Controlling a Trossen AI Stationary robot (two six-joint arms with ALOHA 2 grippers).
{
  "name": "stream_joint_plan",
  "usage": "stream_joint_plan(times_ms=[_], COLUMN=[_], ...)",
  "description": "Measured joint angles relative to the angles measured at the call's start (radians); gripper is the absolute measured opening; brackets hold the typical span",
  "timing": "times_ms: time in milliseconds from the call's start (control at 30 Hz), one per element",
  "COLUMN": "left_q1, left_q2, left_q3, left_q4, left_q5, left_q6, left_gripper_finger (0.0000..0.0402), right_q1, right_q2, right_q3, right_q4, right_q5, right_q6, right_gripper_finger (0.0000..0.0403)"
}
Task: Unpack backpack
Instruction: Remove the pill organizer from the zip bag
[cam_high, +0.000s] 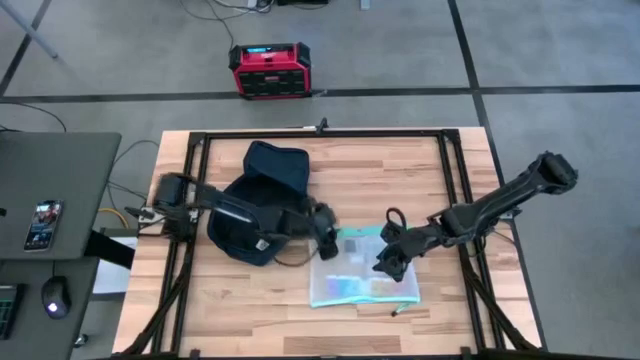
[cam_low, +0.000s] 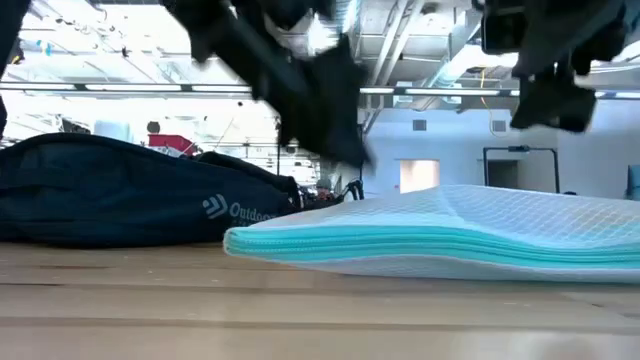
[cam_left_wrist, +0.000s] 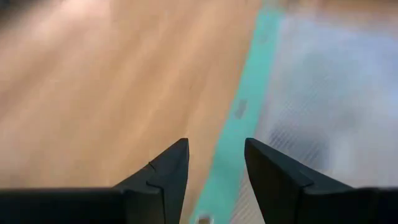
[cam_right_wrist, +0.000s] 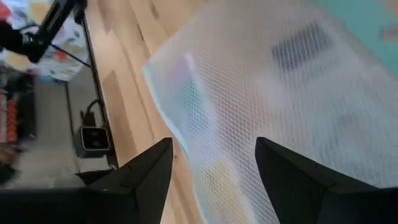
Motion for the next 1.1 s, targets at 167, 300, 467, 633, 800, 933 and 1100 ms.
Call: stream_joint_plan(times_ms=[167,300,467,633,800,933,1100], left_q1=[-0.068,-0.155,-0.237,-0.275,-0.290,-0.294,-0.298], left_q2=[-0.102,-0.097,-0.006,0.076,0.155,0.201,0.228], left_q3=[-0.003,0.000,-0.004,0.000,0.016,0.044,0.079], left_q4=[-0.053,-0.029,-0.016,0.116,0.170,0.169,0.169], left_q5=[0.100,0.123,0.033,0.009,0.012,0.011,0.013], left_q6=[0.111,0.191,0.159,0.060,0.024,-0.004,-0.022], left_gripper_finger=[0.0143,0.0143,0.0143,0.0143,0.0143,0.0143,0.0143], right_q1=[0.096,0.237,0.434,0.550,0.574,0.575,0.544], right_q2=[-0.078,-0.080,0.000,0.107,0.248,0.338,0.351], right_q3=[0.095,0.079,-0.016,-0.094,-0.112,-0.091,-0.054], right_q4=[-0.256,-0.379,-0.444,-0.370,-0.153,-0.066,-0.098], right_q5=[0.009,0.037,0.034,0.037,0.063,0.191,0.399], right_q6=[-0.112,-0.070,0.113,0.247,0.196,0.176,0.129], right_gripper_finger=[0.0220,0.0220,0.0220,0.0220,0.0221,0.0220,0.0220])
